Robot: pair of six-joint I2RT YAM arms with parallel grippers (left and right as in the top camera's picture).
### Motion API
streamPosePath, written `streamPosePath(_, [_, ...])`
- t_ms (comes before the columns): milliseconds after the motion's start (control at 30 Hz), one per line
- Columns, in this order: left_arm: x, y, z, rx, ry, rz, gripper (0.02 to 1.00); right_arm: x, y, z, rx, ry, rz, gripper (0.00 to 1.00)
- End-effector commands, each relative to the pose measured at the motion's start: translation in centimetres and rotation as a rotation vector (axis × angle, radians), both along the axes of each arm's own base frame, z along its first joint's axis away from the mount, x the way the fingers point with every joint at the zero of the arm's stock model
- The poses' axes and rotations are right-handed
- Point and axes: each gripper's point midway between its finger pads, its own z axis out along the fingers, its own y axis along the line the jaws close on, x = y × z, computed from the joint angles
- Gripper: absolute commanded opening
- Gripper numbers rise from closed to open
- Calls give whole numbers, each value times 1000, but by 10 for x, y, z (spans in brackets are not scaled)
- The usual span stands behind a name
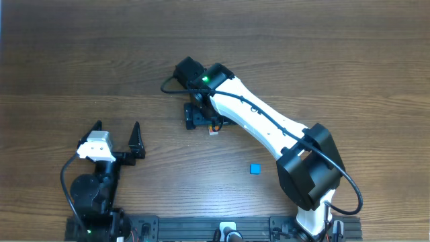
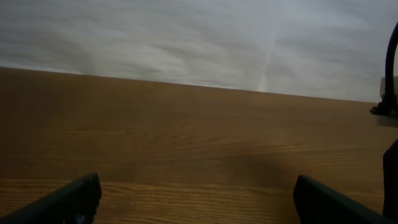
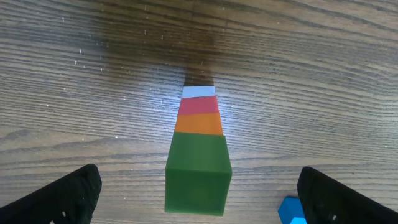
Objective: Stack Cubes
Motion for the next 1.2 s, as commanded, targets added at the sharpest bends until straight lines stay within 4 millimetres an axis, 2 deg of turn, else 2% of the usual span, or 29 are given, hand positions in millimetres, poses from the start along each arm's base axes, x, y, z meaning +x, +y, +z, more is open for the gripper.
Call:
streamPosePath(33, [0, -1, 0, 14, -7, -8, 1000, 4, -4, 5, 5, -14, -17, 991])
streamPosePath(100, [0, -1, 0, 14, -7, -8, 1000, 7, -4, 21, 31, -44, -7, 991])
streamPosePath(233, [0, -1, 0, 14, -7, -8, 1000, 3, -16, 68, 75, -111, 23, 991])
streamPosePath(367, [0, -1, 0, 14, -7, -8, 1000, -14, -53, 100, 18, -142, -1, 991])
streamPosePath(467, [0, -1, 0, 14, -7, -8, 1000, -33, -78, 107, -15, -116, -20, 989])
streamPosePath(600, [0, -1, 0, 14, -7, -8, 1000, -59, -102, 82, -41, -73, -59, 991])
streamPosePath(767, [0, -1, 0, 14, -7, -8, 998, -98, -112, 28, 8, 7, -80, 993])
streamPosePath(933, [0, -1, 0, 14, -7, -8, 998, -126, -127, -20, -7, 67, -130, 993])
streamPosePath(1033, [0, -1, 0, 14, -7, -8, 1000, -134, -133, -40, -15, 83, -142, 993])
streamPosePath(1200, [0, -1, 0, 14, -7, -8, 998, -131, -131, -54, 7, 55, -140, 985])
